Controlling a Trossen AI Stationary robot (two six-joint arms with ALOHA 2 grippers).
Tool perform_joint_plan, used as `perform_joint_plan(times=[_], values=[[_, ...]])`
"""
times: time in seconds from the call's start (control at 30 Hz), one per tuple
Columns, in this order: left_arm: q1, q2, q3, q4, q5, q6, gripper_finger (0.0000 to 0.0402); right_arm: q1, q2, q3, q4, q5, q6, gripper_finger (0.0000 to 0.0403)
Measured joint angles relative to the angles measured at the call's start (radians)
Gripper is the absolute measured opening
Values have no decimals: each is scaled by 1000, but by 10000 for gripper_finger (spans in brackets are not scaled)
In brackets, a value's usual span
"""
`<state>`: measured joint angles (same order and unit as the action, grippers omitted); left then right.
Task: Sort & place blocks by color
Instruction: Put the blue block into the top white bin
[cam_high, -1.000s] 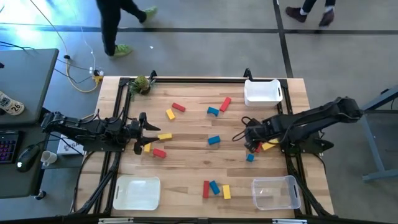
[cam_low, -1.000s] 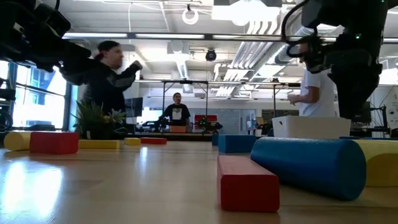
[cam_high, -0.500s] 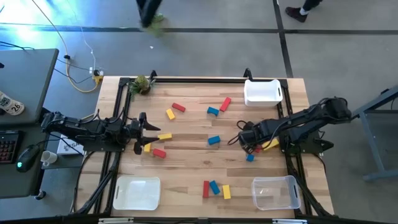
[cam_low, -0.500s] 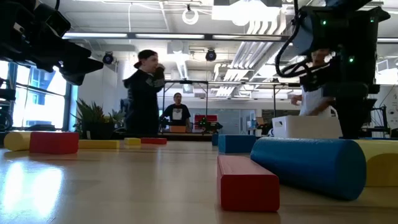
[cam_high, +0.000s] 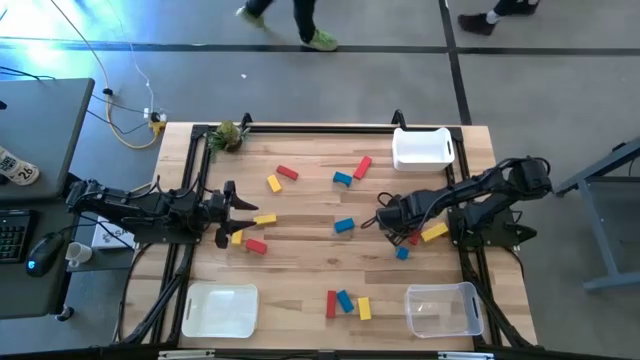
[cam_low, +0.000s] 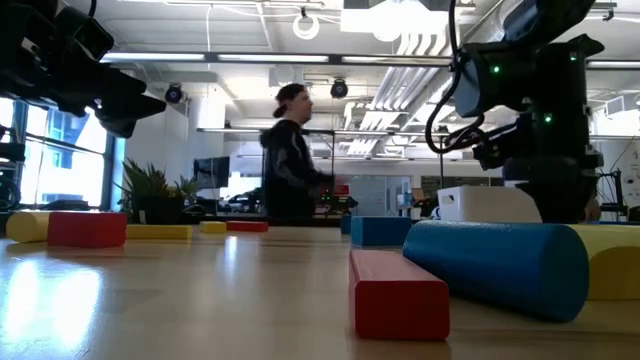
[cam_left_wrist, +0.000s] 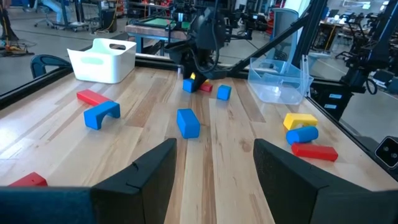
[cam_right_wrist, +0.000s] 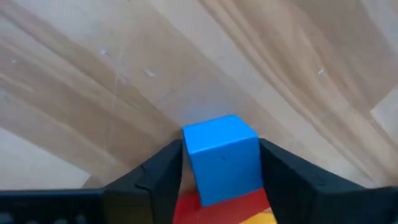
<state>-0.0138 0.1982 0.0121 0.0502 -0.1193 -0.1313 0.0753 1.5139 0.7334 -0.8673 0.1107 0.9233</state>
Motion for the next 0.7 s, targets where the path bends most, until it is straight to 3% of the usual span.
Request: perform_joint_plan(times=[0.17, 0.43, 0.7], values=[[0, 0, 0, -1, 0, -76, 202, -10, -2, 1, 0, -23, -16, 112], [0, 0, 0, -1, 0, -94, 202, -10, -2, 12, -4, -20, -19, 112], [0, 0, 0, -1, 0, -102, 202, -39, -2, 138, -8, 7, -110, 117]])
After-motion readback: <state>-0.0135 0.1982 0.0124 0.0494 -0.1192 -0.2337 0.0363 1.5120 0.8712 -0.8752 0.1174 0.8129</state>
